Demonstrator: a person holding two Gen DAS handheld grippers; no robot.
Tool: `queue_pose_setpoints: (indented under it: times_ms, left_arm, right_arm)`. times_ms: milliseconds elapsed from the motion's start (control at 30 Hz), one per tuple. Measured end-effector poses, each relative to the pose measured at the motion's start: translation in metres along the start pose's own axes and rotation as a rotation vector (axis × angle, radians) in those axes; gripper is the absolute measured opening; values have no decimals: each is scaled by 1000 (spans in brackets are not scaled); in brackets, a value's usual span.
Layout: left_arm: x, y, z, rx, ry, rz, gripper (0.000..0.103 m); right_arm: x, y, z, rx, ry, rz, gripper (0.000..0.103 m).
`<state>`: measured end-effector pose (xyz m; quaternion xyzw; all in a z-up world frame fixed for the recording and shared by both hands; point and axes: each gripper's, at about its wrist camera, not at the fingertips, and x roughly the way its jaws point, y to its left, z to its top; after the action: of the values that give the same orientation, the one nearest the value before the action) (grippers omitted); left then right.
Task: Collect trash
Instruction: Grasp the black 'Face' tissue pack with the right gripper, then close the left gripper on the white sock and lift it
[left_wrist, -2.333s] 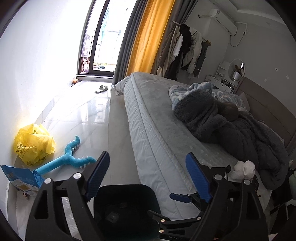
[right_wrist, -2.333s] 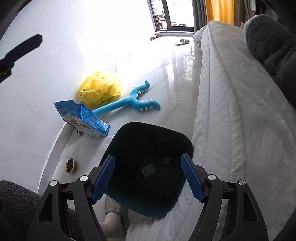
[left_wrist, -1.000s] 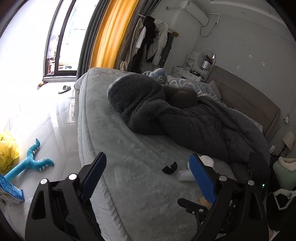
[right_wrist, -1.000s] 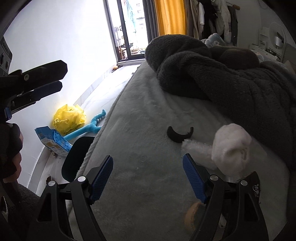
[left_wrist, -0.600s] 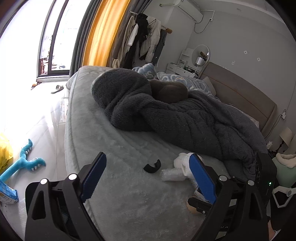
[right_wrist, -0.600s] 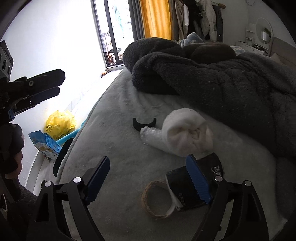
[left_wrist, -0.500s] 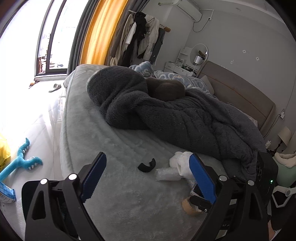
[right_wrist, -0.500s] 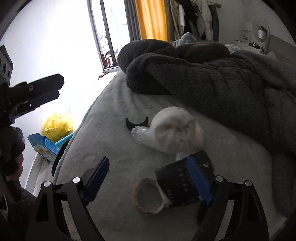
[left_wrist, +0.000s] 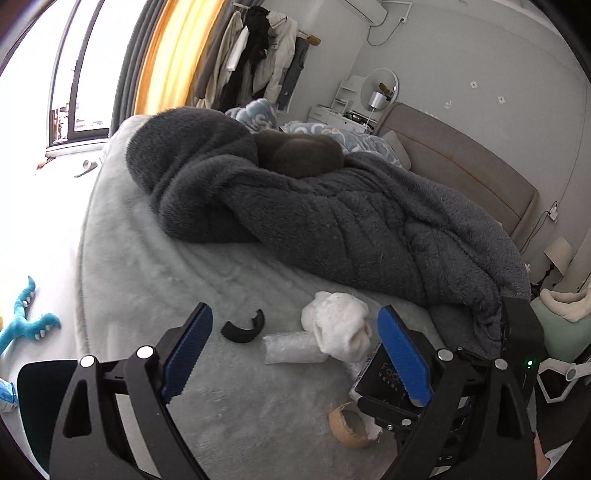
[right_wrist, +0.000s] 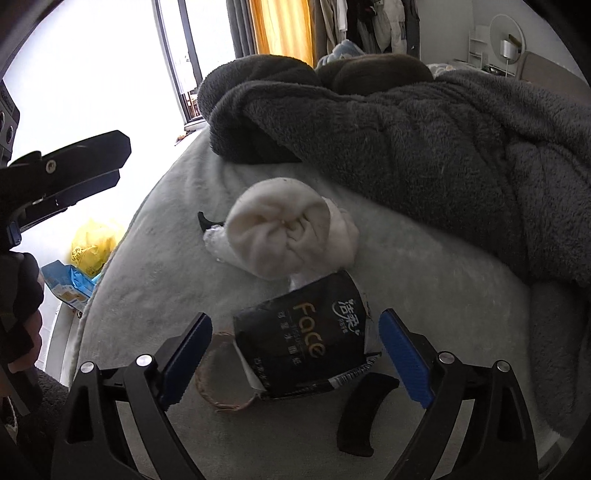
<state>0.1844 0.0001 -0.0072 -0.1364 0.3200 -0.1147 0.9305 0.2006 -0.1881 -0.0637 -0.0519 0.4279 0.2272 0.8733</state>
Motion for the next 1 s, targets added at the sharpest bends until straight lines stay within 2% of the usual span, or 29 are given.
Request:
queue_pose_setpoints:
  times_ms: [567,600,667,1000]
  left_arm:
    - [51,-16,-4,-18,95,-36,92]
    - [53,-18,-4,-17,99,-37,92]
    - [58,-20,-6,-14,106,-39,91]
    - [72,-32,-8,19,120,-48,85]
  right_arm:
    - [19,-14,-4,27,48,43,93]
    - [20,-16,-5,31,50,44,92]
    - [21,-21,-7,44,51,54,83]
    - [8,-35,-8,67,17,61,82]
